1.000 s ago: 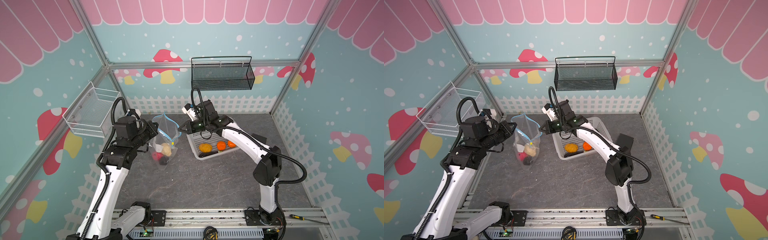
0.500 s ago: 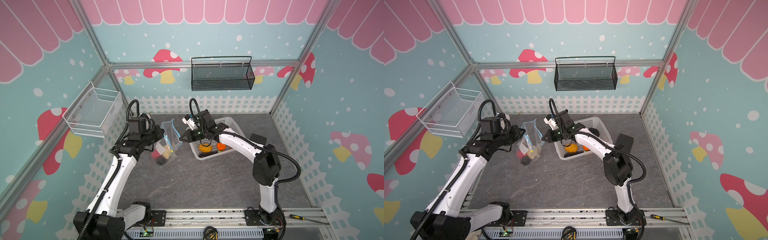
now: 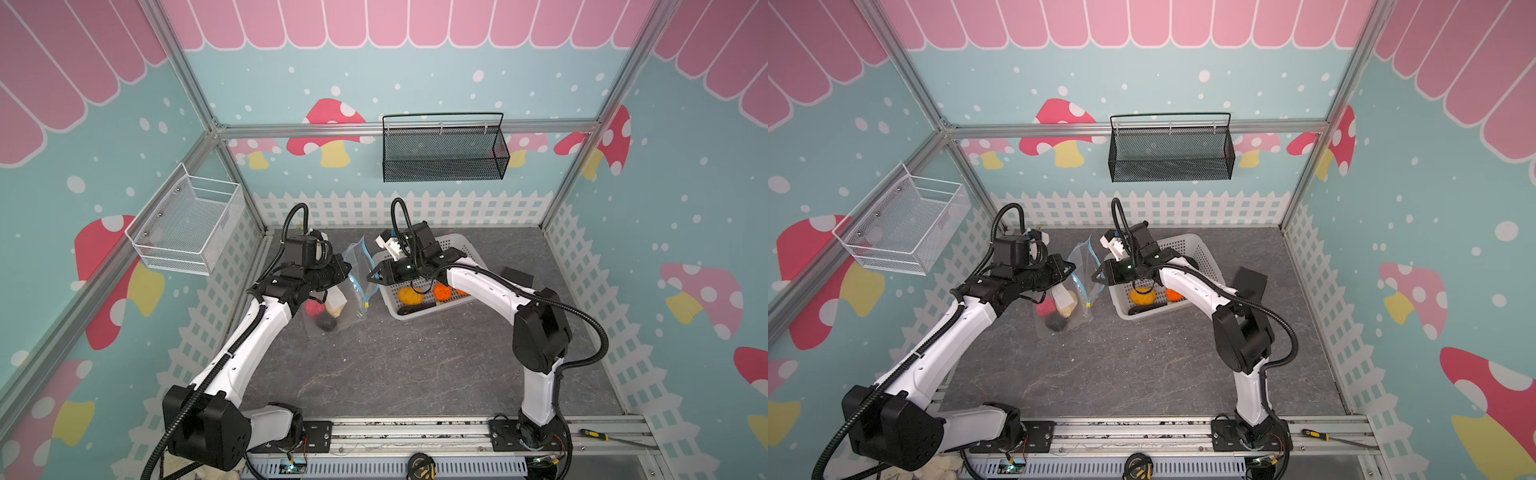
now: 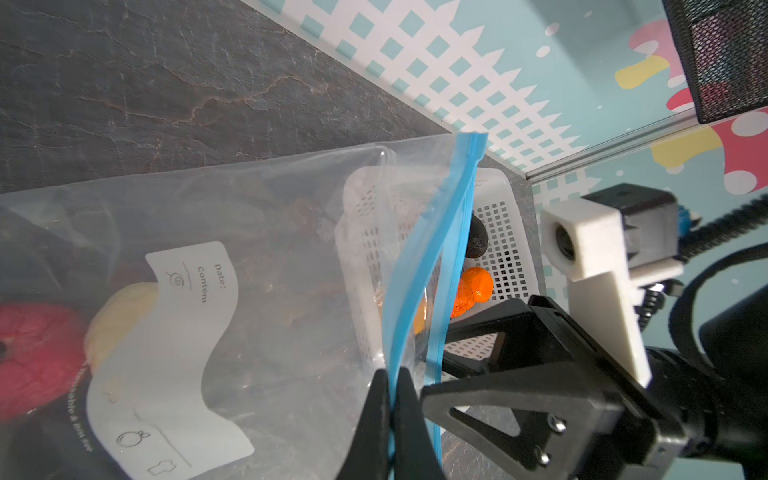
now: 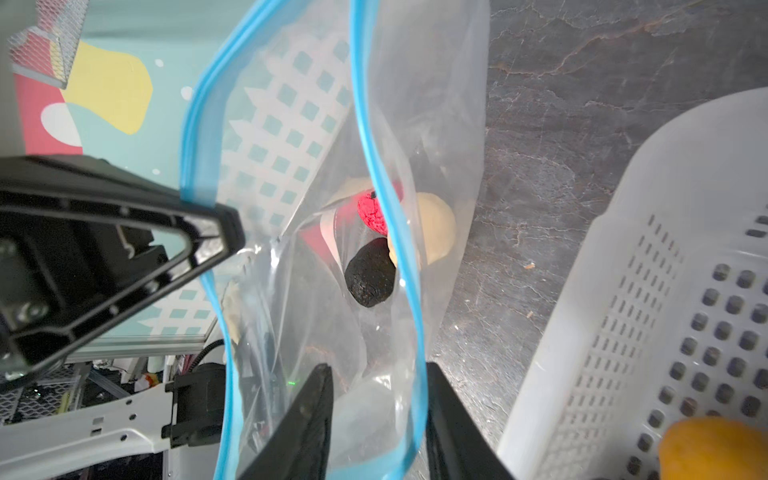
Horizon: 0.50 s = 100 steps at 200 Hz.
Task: Place the food in the zip-top bag and seal the zipper
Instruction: 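Release the zipper edge with the right gripper and move over the basket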
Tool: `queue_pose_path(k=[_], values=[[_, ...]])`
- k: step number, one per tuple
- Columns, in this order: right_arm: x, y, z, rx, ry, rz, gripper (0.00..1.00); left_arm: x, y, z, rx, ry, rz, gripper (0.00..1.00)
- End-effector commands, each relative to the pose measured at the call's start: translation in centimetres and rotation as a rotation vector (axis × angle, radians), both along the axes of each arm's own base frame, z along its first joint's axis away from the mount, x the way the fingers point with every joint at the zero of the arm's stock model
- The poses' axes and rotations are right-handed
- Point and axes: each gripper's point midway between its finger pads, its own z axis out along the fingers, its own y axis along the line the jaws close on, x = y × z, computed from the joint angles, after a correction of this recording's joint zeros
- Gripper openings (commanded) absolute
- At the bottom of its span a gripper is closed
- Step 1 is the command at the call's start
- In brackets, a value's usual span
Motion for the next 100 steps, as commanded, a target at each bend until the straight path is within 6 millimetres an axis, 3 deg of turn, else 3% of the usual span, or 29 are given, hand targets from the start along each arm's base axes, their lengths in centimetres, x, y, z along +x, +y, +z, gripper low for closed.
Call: queue_pose_path(k=[1, 37, 63, 100], values=[[0.3, -2.5, 3.5, -0.001, -0.126, -0.028, 0.44, 0.0, -0.9, -0.9, -0.015, 0.015, -0.027, 0.00], [0.0, -5.7, 3.9, -0.082, -0.210, -0.031, 0.51, 0.0, -1.4, -1.2, -0.018, 0.017, -0.049, 0.00], [0.4, -8.3, 1.2, -0.249, -0.204, -0.061, 0.56, -0.2, -1.7, -1.2, -0.022, 0.011, -0.056, 0.00], [1.6, -11.0, -1.7, -0.348, -0.183, -0.103, 0.60, -0.4, -2.7, -1.3, -0.018, 0.000, -0.079, 0.00]])
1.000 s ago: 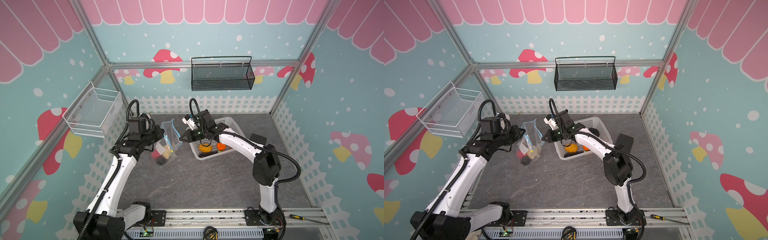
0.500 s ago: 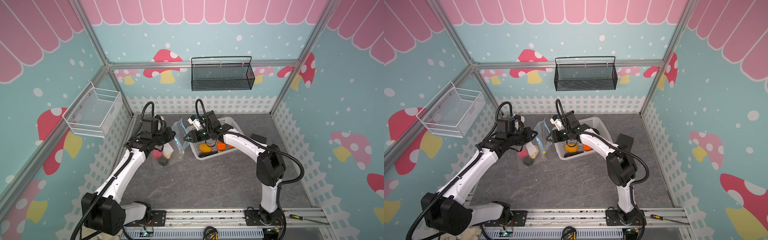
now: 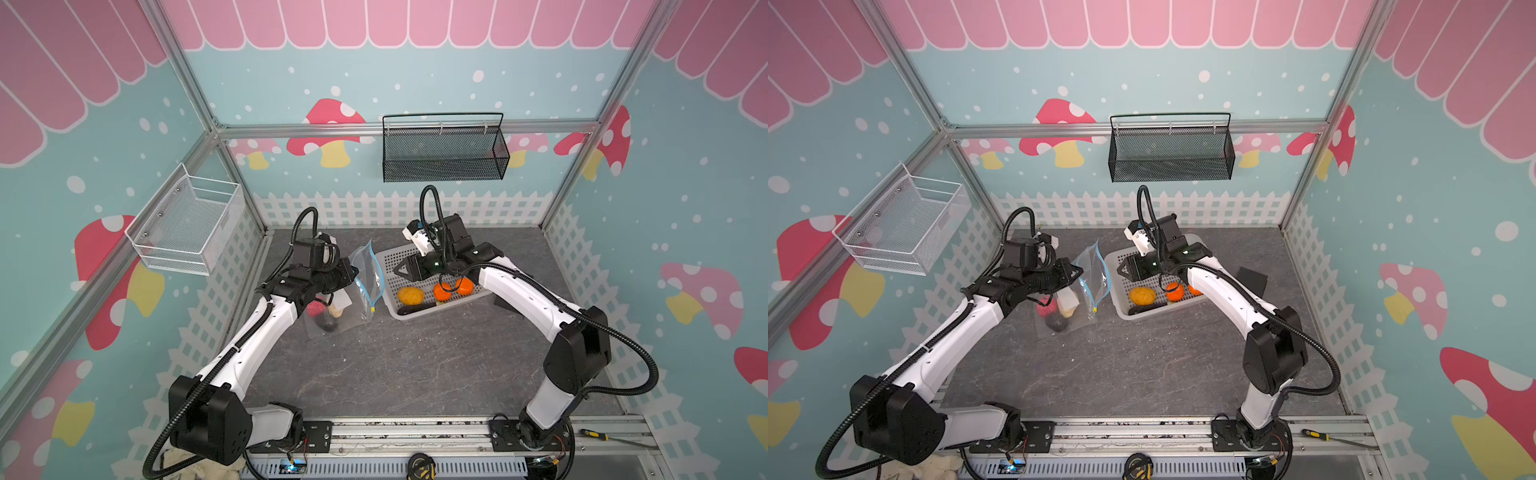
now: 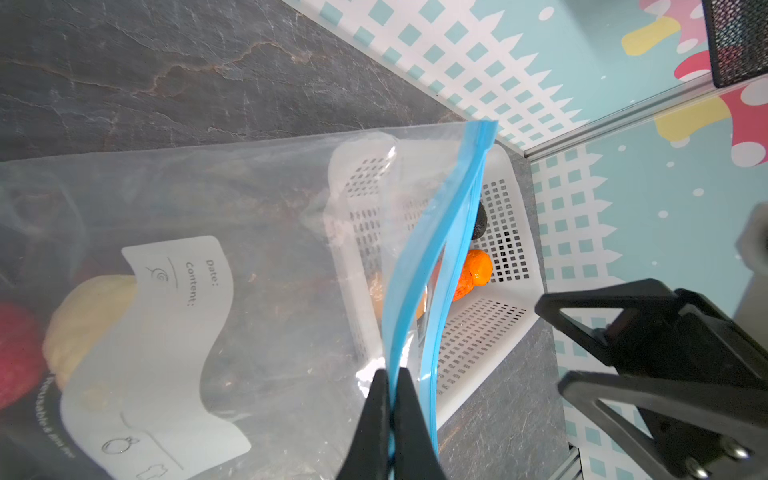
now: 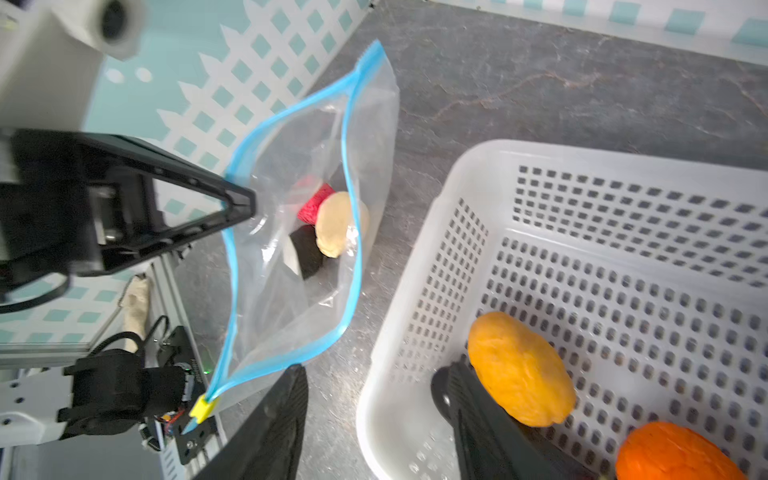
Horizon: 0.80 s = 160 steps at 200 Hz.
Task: Place the food in the zip-top bag and seal the zipper
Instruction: 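Release the zipper edge with the right gripper and move over the basket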
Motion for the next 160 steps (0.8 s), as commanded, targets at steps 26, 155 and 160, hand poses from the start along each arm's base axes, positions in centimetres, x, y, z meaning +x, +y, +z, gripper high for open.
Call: queue_pose_path(k=[26, 155, 160], values=[[1.2, -3.9, -5.5, -0.223, 0.015, -0.028, 0.65, -0.1, -0.6, 0.2, -0.015, -0.023, -0.013, 0.00], [1.8, -4.8, -13.3, -0.348, 0.031, 0.019, 0.96, -0.3, -1.1, 0.6, -0.027, -0.047, -0.025, 0.00], [1.8, -4.7, -13.4, -0.349, 0.030, 0.021, 0.96, -0.4, -1.1, 0.7, -0.028, -0.048, -0.026, 0.00]])
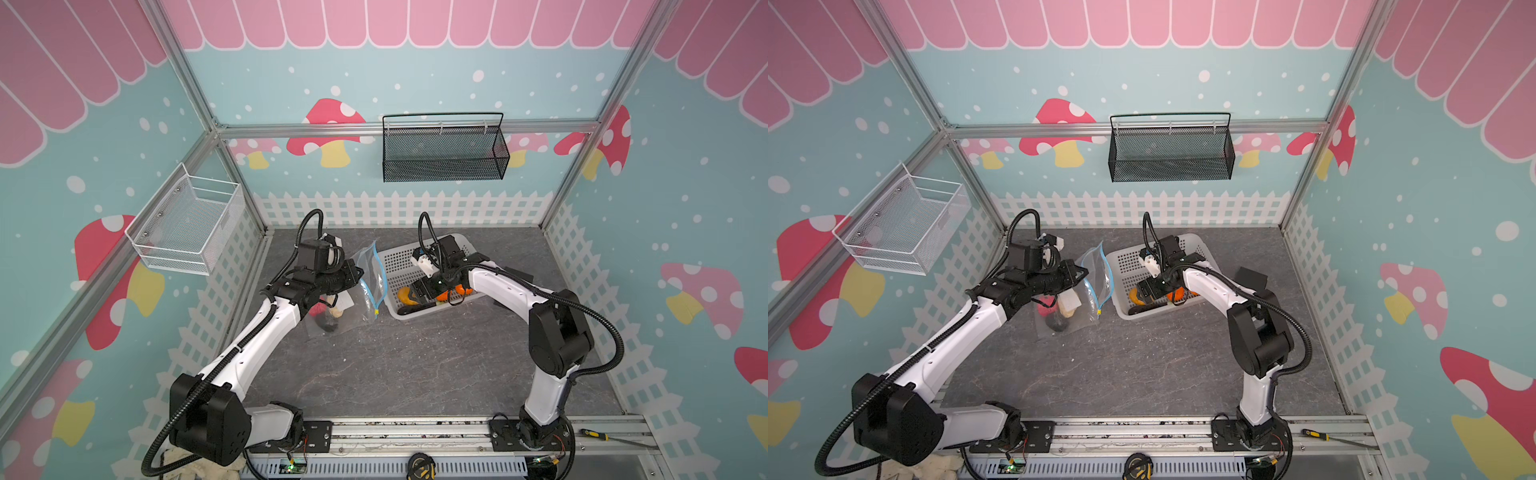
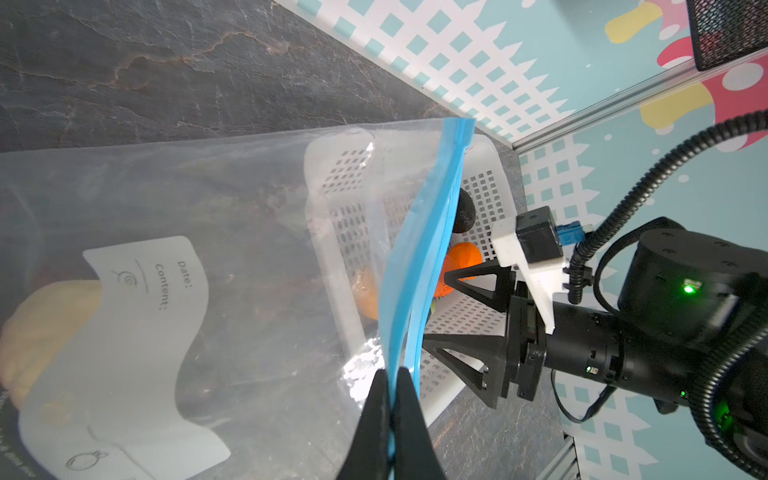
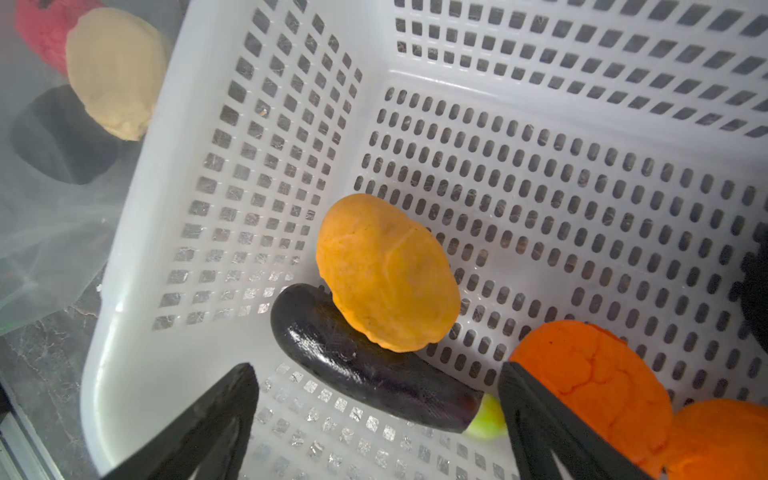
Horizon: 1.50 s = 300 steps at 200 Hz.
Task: Place the food in the zip-top bag and seal the zipper
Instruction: 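Release the zipper edge with the right gripper and move over the basket, then grasp the yellow-orange oval dough piece in the basket with the right gripper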
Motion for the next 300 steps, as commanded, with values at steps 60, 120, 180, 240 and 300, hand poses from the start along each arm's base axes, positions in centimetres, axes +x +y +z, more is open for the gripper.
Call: queue_pose_path(k=[60, 120, 180, 240, 300], values=[[0.9, 1.1, -3.6, -0.083, -0.023, 0.054, 0.98, -0.4, -0.1, 0.5, -0.006, -0.032, -0.006, 0.00], [2.3, 1.9, -4.4, -0.097, -0.040, 0.054, 0.97, -0.3, -0.1, 0.3, -0.006, -0.028, -0.003, 0.00], [3.4, 2.6, -5.2, -0.097, -0.035, 0.055, 0.86, -0.4, 0.0, 0.2, -0.007, -0.028, 0.004, 0.00], [3.9, 2.9, -5.8, -0.097, -0.028, 0.052, 0.76, -0.5, 0.1, 0.0, -0.005, -0.025, 0.008, 0.00], [3.8, 3.6, -5.4, -0.049, -0.015, 0.053, 0.68, -0.4, 0.1, -0.1, -0.006, -0.024, 0.008, 0.00]])
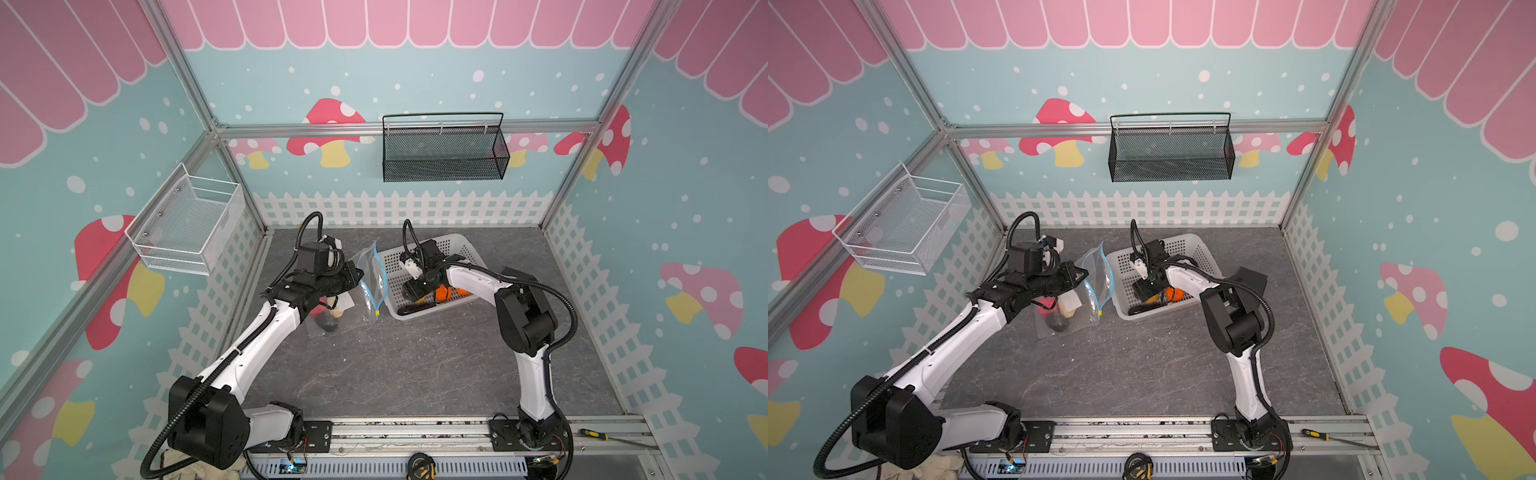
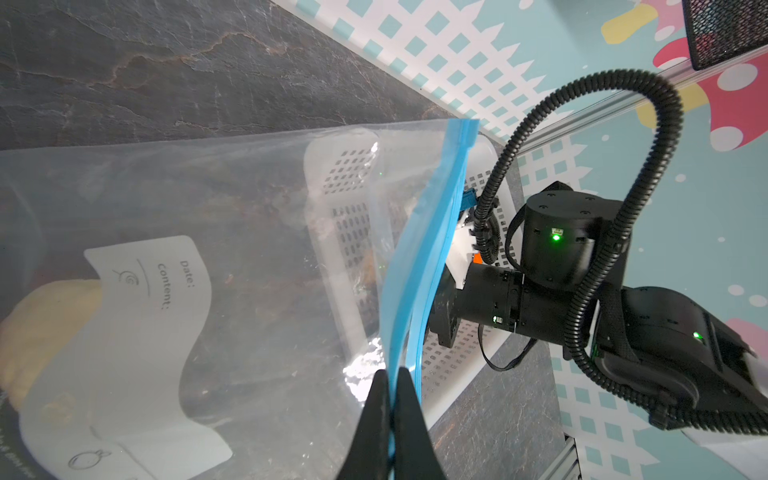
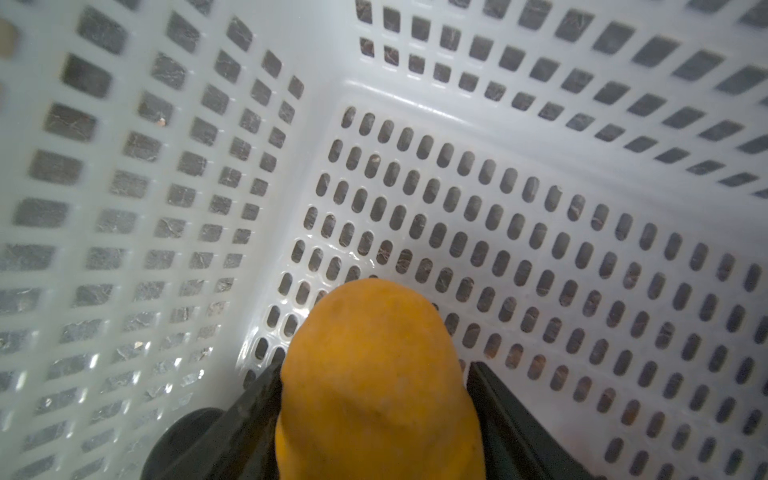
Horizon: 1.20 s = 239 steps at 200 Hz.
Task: Place the food in the zip-top bag and seal the zipper
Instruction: 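Grasp the yellow-orange oval dough piece in the basket with the right gripper, then lift the yellow-orange piece and carry it into the bag opening with the right gripper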
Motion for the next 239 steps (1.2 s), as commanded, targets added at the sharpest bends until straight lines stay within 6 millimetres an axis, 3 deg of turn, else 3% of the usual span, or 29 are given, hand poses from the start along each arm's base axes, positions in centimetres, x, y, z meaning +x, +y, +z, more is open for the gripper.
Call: queue_pose_path(k=[1, 77, 145, 171, 204, 231, 239], values=[[0.1, 0.9, 0.4, 0.033, 0.001, 0.019, 0.68, -0.1, 0.1, 0.3, -0.003, -0.018, 0.005, 0.00], [1.0, 1.3, 2.7, 0.138, 0.006, -0.034, 0.62, -0.1, 0.1, 0.4, -0.010, -0.014, 0.012, 0.00], [2.2, 2.0, 5.3, 0.331, 0.079, -0.251, 0.60, 0.3, -0.1, 0.7, -0.016, -0.008, 0.018, 0.00], [1.7, 2.9, 6.2, 0.460, 0.119, -0.300, 0.59, 0.4, 0.0, 0.7, -0.013, -0.003, 0.024, 0.00], [1.5, 2.4, 7.0, 0.523, 0.137, -0.342, 0.58, 0.3, 0.1, 0.7, -0.013, -0.005, 0.029, 0.00], [1.1, 1.4, 8.7, 0.546, 0.110, -0.361, 0.58, 0.3, 0.2, 0.9, -0.013, -0.010, 0.033, 0.00], [0.8, 1.1, 10.7, 0.570, 0.082, -0.354, 0.58, 0.3, 0.2, 1.0, -0.014, -0.011, 0.035, 0.00]])
